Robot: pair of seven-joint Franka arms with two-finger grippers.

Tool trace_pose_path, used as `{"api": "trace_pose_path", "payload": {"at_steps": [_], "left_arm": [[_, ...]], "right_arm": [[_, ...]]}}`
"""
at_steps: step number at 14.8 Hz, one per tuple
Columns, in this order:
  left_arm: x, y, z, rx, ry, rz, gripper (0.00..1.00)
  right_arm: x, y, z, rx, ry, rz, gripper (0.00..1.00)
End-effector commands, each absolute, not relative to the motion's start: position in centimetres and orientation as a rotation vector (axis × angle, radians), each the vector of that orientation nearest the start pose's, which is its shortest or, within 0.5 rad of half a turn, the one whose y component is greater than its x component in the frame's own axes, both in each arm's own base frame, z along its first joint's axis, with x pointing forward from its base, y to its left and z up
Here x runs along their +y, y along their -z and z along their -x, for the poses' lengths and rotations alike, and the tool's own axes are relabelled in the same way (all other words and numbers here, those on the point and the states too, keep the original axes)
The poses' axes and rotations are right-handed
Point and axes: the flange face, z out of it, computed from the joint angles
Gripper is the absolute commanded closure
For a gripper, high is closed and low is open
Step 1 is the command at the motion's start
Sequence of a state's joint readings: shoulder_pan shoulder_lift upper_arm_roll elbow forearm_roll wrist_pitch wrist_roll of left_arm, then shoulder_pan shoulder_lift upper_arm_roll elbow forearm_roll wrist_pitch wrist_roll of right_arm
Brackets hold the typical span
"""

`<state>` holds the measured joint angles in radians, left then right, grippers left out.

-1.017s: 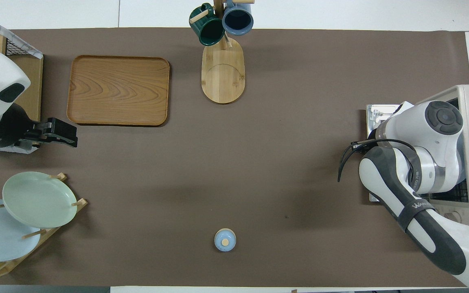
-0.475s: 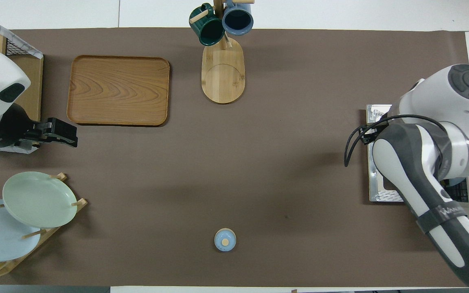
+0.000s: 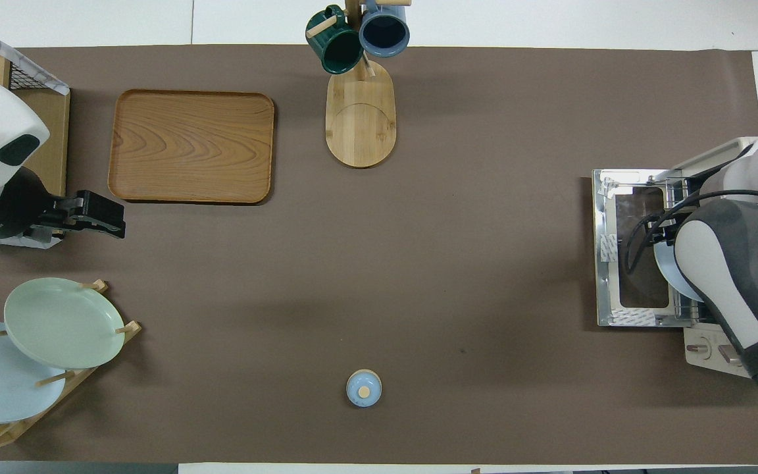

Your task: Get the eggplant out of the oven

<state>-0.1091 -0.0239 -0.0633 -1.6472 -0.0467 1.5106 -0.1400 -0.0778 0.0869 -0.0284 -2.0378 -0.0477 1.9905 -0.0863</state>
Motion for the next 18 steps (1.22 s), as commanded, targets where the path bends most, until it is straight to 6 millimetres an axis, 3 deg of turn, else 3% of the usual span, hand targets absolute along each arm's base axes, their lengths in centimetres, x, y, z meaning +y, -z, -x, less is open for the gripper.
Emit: {"api": "trace_pose_path", "payload": {"at_steps": [1, 3, 5, 7, 9, 13, 16, 18], "left_arm": [[-9.5, -60.1, -52.5, 0.058, -0.161, 3.153, 0.0], [-9.5, -60.1, -52.5, 0.058, -0.161, 3.153, 0.0], [-9.5, -60.1, -52.5, 0.058, -0.161, 3.153, 0.0], [-9.5, -60.1, -52.5, 0.058, -0.161, 3.153, 0.0], [-9.5, -60.1, -52.5, 0.058, -0.161, 3.153, 0.0], [-9.4, -60.1, -52.5, 0.055, -0.161, 3.153, 0.0], [-9.5, -60.1, -52.5, 0.058, -0.161, 3.153, 0.0], [-9.5, -60.1, -52.5, 0.058, -0.161, 3.153, 0.0]], "right_arm": [[-6.2, -37.4, -52.8, -0.032, -0.147, 3.18, 0.67], [-6.4, -37.1, -52.7, -0.03, -0.14, 3.181, 0.68], [-6.4, -37.2, -52.6, -0.122, -0.149, 3.175, 1.0], [-5.5, -37.8, -53.0, -0.246, -0.172, 3.183, 1.0], [-1.7, -40.4, -55.1, -0.357, -0.221, 3.238, 1.0], [11.4, -44.2, -56.3, -0.463, -0.141, 3.293, 1.0], [21.7, -44.9, -54.8, -0.389, -0.067, 3.307, 1.0], [30.2, -44.1, -54.3, -0.284, -0.037, 3.328, 1.0]]}}
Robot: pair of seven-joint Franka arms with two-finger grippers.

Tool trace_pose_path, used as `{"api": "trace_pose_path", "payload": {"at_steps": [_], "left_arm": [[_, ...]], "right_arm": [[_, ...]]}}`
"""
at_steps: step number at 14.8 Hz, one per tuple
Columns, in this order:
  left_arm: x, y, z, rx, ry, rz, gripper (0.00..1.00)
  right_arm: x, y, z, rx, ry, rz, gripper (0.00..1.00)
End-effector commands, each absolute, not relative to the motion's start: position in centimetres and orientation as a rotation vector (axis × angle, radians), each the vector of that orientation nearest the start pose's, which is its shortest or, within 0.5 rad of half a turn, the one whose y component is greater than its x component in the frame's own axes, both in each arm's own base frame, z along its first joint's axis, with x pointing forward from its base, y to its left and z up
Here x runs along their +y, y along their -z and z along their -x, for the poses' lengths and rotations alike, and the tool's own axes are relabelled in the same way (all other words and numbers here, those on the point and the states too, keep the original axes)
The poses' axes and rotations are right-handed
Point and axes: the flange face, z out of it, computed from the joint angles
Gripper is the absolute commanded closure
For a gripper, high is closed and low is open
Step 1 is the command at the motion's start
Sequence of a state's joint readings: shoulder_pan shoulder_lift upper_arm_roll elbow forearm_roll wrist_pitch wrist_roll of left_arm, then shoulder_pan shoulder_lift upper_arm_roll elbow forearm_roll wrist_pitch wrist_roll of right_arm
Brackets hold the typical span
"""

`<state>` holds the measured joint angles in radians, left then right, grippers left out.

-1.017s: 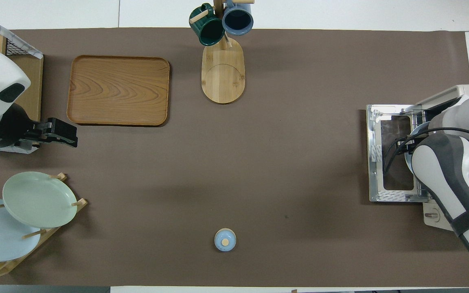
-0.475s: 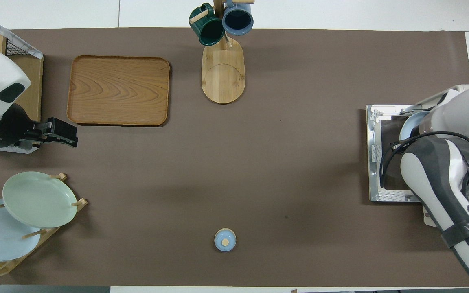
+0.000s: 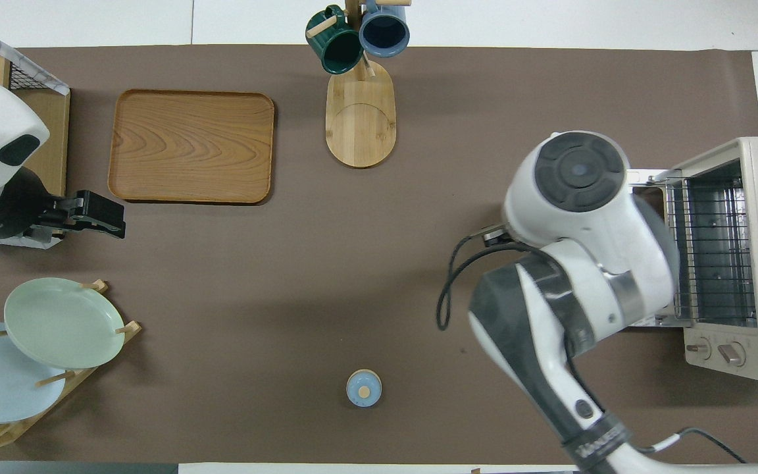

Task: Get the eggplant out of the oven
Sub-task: 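Pull the eggplant out of the oven with the right gripper, then lower the eggplant onto the light blue plate and open the right gripper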

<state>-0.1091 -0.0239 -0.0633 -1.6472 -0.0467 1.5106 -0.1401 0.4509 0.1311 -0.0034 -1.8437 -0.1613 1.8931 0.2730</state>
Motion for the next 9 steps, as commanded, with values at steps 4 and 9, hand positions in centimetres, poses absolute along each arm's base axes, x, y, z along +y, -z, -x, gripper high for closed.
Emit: {"api": "trace_pose_path", "payload": {"at_steps": [4, 9], "left_arm": [[-9.5, -60.1, -52.5, 0.058, -0.161, 3.153, 0.0], [-9.5, -60.1, -52.5, 0.058, -0.158, 3.153, 0.0]], "right_arm": [[43.2, -39.7, -54.6, -0.045, -0.014, 3.288, 1.0], [47.9, -36.3, -52.7, 0.112, 0.079, 3.079, 1.0]]}}
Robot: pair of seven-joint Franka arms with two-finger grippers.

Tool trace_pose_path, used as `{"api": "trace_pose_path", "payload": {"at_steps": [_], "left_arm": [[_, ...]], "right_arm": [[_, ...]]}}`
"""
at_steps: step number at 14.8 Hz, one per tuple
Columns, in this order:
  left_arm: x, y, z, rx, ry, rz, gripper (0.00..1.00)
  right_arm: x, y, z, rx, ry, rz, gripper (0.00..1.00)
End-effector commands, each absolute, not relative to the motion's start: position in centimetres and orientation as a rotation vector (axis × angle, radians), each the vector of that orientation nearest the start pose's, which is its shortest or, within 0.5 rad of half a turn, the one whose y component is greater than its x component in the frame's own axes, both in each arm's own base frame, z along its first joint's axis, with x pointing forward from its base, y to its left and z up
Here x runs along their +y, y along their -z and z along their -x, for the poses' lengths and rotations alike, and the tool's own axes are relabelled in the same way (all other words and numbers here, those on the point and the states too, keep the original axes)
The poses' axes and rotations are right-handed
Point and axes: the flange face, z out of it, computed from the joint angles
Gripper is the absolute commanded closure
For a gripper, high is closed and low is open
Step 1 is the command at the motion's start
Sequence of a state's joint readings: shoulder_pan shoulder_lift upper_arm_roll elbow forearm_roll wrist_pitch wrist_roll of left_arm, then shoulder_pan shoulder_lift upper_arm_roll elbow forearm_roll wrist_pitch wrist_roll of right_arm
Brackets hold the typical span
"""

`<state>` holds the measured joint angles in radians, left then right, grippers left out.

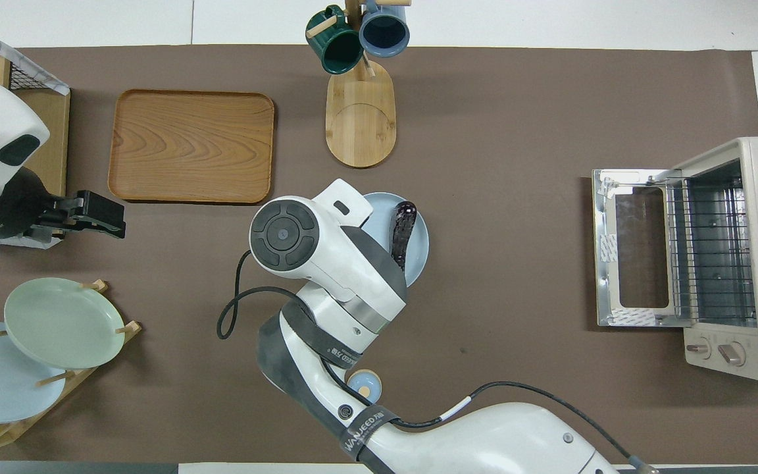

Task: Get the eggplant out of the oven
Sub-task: 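Lower the eggplant onto the light blue plate and open the right gripper, then withdraw the right gripper while the left gripper reaches the eggplant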

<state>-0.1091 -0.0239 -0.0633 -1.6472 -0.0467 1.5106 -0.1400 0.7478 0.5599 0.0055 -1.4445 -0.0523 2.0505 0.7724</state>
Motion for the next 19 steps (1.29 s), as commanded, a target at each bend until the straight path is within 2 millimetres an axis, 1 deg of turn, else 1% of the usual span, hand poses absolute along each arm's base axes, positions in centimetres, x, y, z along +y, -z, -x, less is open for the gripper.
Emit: {"api": "trace_pose_path", "payload": {"at_steps": [1, 3, 4, 5, 6, 8, 9, 10, 11, 12, 13, 14, 15, 16, 17, 18, 19], "left_arm": [[-9.5, -60.1, -52.5, 0.058, -0.161, 3.153, 0.0], [-9.5, -60.1, -52.5, 0.058, -0.161, 3.153, 0.0], [-9.5, -60.1, -52.5, 0.058, -0.158, 3.153, 0.0], [-9.5, -60.1, -52.5, 0.058, -0.161, 3.153, 0.0], [-9.5, -60.1, -52.5, 0.058, -0.161, 3.153, 0.0], [-9.5, -60.1, -52.5, 0.058, -0.161, 3.153, 0.0], [-9.5, -60.1, -52.5, 0.058, -0.161, 3.153, 0.0], [-9.5, -60.1, -52.5, 0.058, -0.161, 3.153, 0.0], [-9.5, -60.1, -52.5, 0.058, -0.161, 3.153, 0.0], [-9.4, -60.1, -52.5, 0.055, -0.163, 3.153, 0.0], [-9.4, -60.1, -52.5, 0.055, -0.161, 3.153, 0.0], [-9.5, -60.1, -52.5, 0.058, -0.158, 3.153, 0.0], [-9.5, -60.2, -52.6, 0.058, -0.151, 3.154, 0.0], [-9.5, -60.2, -52.6, 0.058, -0.151, 3.154, 0.0], [-9.5, -60.2, -52.6, 0.055, -0.146, 3.155, 0.0], [-9.5, -60.2, -52.6, 0.055, -0.149, 3.155, 0.0], [-9.5, -60.2, -52.6, 0.053, -0.149, 3.155, 0.0]], "right_arm": [[47.5, -35.5, -52.2, 0.159, 0.07, 3.056, 1.0], [47.2, -34.5, -51.8, 0.178, 0.072, 3.031, 1.0], [47.1, -34.7, -52.1, 0.204, 0.07, 3.003, 1.0], [47.0, -34.5, -52.3, 0.226, 0.069, 2.976, 0.89], [46.9, -34.5, -52.5, 0.228, 0.087, 2.964, 0.82], [47.2, -36.3, -53.2, 0.22, 0.132, 2.937, 0.69], [47.2, -37.0, -53.6, 0.195, 0.155, 2.937, 0.69], [46.5, -37.2, -54.1, 0.177, 0.161, 2.945, 0.69], [44.0, -38.6, -55.8, 0.164, 0.172, 2.95, 0.72], [41.7, -40.4, -56.8, 0.129, 0.169, 2.964, 0.81], [39.6, -42.0, -57.3, 0.069, 0.148, 2.986, 0.99], [36.0, -44.0, -57.9, 0.022, 0.108, 3.019, 1.0], [30.9, -45.5, -58.3, -0.023, 0.015, 3.059, 1.0], [26.0, -46.2, -58.2, -0.03, -0.064, 3.082, 1.0], [21.0, -45.6, -58.2, -0.01, -0.137, 3.095, 1.0], [16.4, -43.7, -58.0, 0.018, -0.196, 3.101, 1.0], [12.2, -41.5, -57.1, -0.003, -0.225, 3.115, 1.0]]}}
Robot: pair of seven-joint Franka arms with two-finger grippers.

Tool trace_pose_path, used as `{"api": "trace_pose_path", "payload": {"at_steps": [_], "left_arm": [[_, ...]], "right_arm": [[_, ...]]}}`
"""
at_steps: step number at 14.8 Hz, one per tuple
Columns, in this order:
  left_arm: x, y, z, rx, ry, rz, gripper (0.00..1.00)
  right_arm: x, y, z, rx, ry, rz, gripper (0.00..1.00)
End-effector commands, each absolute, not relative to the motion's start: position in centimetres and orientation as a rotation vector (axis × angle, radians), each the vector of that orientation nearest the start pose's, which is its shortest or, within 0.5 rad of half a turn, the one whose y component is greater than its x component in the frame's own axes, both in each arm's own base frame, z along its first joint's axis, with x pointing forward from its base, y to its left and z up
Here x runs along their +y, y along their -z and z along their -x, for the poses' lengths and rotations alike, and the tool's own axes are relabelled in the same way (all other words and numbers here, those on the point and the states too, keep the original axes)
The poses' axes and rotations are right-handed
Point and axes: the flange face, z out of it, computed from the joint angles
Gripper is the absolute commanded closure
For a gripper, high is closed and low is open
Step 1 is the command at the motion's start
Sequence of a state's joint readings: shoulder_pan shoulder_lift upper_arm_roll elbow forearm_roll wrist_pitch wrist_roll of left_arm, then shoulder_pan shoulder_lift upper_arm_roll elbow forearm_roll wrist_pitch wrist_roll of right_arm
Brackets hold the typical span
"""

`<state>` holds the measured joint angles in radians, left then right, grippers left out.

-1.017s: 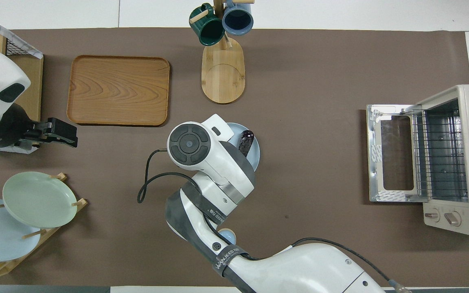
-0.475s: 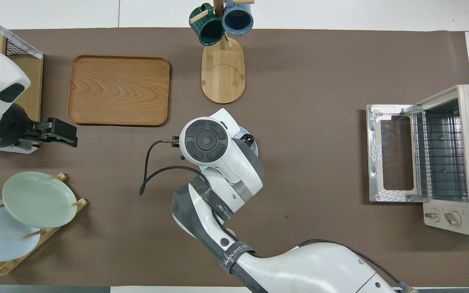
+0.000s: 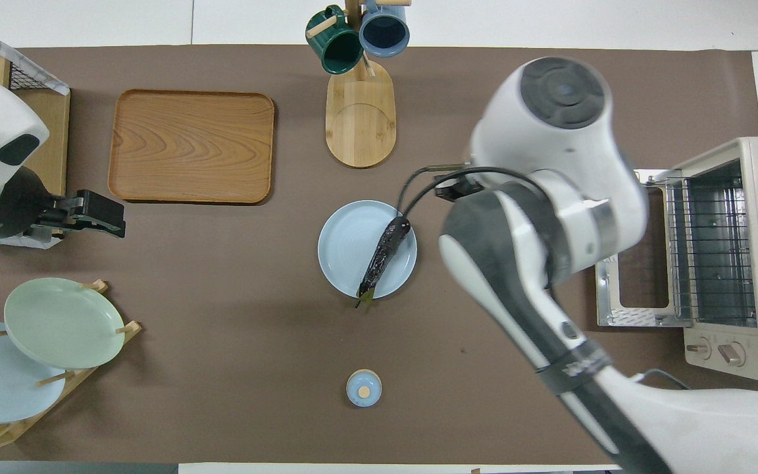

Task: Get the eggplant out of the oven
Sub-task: 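Withdraw the right gripper while the left gripper reaches the eggplant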

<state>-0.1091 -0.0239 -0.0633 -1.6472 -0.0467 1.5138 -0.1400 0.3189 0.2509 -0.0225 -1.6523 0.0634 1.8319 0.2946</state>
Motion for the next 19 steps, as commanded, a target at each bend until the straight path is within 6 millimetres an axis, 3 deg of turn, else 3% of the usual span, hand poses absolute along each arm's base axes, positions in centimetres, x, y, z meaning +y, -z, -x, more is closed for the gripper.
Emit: {"api": "trace_pose_path", "payload": {"at_steps": [1, 5, 10, 14, 18, 19], "left_arm": [[-9.6, -60.2, -52.6, 0.055, -0.149, 3.154, 0.0], [-11.2, -60.5, -53.0, 0.095, -0.06, 3.166, 0.0], [-18.2, -58.8, -52.7, 0.26, -0.007, 3.246, 0.0], [-27.8, -52.9, -52.9, 0.454, -0.003, 3.272, 0.0], [-37.3, -44.5, -51.5, 0.605, -0.032, 3.253, 0.0], [-38.7, -42.6, -51.1, 0.625, -0.03, 3.249, 0.0]], "right_arm": [[10.3, -40.0, -56.3, -0.048, -0.187, 3.14, 1.0], [7.4, -34.7, -52.4, -0.148, -0.098, 3.236, 1.0], [5.2, -32.5, -52.8, -0.116, -0.079, 3.231, 1.0], [4.6, -31.2, -52.9, -0.135, -0.096, 3.23, 1.0], [3.6, -30.7, -53.3, -0.116, -0.068, 3.232, 1.0], [3.5, -30.6, -53.3, -0.113, -0.068, 3.232, 1.0]]}}
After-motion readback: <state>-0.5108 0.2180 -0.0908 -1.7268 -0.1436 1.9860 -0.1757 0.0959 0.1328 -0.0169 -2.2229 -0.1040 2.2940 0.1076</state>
